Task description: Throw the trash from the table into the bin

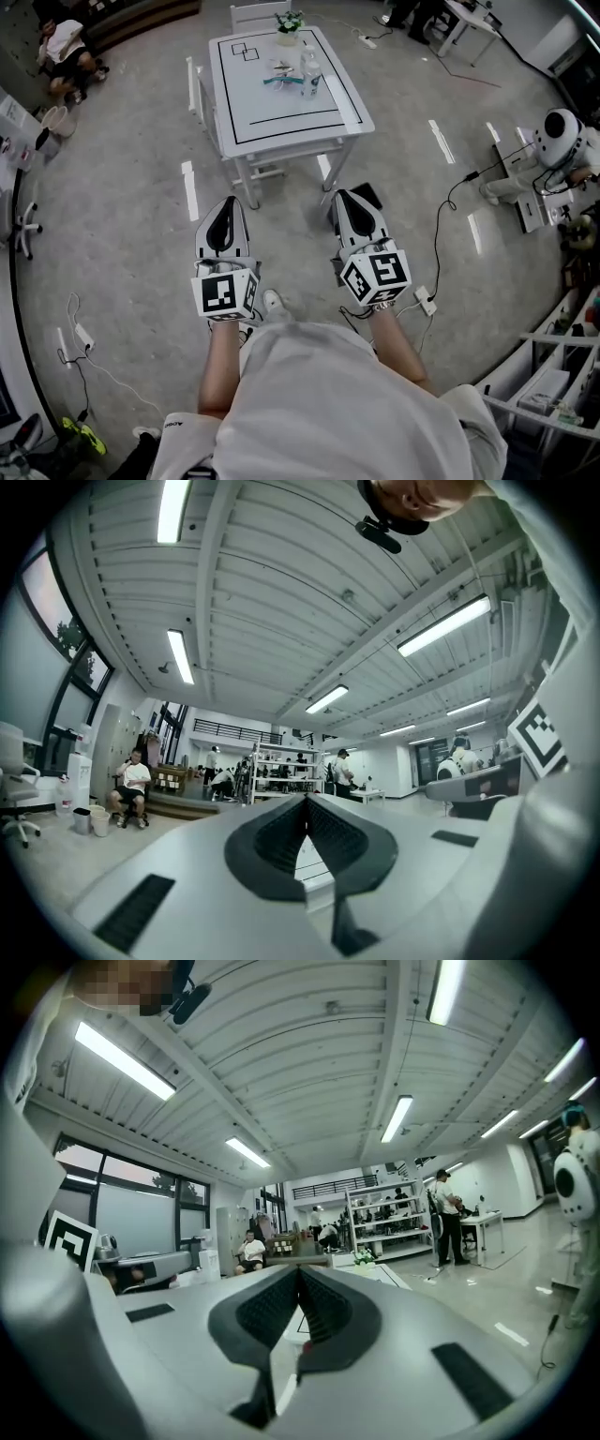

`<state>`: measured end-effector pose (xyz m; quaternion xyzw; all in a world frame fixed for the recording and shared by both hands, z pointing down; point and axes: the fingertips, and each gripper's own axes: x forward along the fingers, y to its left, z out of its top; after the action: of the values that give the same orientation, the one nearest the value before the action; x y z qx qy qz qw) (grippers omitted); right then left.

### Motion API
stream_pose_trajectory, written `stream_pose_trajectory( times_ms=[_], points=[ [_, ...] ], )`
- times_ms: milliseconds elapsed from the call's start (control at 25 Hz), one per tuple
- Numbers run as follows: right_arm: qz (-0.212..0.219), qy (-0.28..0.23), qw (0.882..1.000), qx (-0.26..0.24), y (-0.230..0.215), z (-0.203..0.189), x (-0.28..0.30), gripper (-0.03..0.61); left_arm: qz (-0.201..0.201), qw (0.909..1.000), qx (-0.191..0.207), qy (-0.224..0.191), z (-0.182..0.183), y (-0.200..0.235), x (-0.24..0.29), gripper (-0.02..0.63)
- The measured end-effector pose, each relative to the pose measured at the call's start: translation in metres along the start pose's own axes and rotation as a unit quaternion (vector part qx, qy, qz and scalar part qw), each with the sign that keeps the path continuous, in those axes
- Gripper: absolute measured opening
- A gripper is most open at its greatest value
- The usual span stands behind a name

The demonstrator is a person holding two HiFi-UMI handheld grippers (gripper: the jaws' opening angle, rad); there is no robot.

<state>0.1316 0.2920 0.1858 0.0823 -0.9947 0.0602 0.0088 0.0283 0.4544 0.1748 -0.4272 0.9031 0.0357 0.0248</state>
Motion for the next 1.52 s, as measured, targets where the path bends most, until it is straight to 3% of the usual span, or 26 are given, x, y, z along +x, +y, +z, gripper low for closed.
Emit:
stream_pose_trajectory(
  times_ms=[320, 560, 760, 1120, 1520],
  points=[
    [-0.029, -0.008, 1.0, -0.005, -0.008, 0.009, 0.05, 0.009, -0.028, 0.9994, -0.008, -0.018, 0.009, 0.03, 0.056, 0.005],
    [-0.041, -0.001, 0.999, 0.005, -0.035, 0.003, 0.084, 0.009, -0.024, 0.9997, -0.009, 0.0, -0.006, 0.04, 0.094, 0.005],
    [-0.036, 0.006, 0.999, 0.015, -0.071, -0.01, 0.122, 0.009, -0.016, 0.9998, -0.002, 0.01, -0.019, 0.035, 0.139, 0.005],
    [-0.011, -0.001, 1.0, 0.02, -0.151, 0.009, 0.205, 0.009, -0.004, 1.0, 0.007, 0.002, -0.01, 0.016, 0.248, 0.005],
    [0.016, 0.012, 1.0, 0.022, -0.206, 0.004, 0.255, 0.009, 0.027, 0.9995, 0.008, 0.014, -0.03, 0.008, 0.304, 0.005]
  ],
)
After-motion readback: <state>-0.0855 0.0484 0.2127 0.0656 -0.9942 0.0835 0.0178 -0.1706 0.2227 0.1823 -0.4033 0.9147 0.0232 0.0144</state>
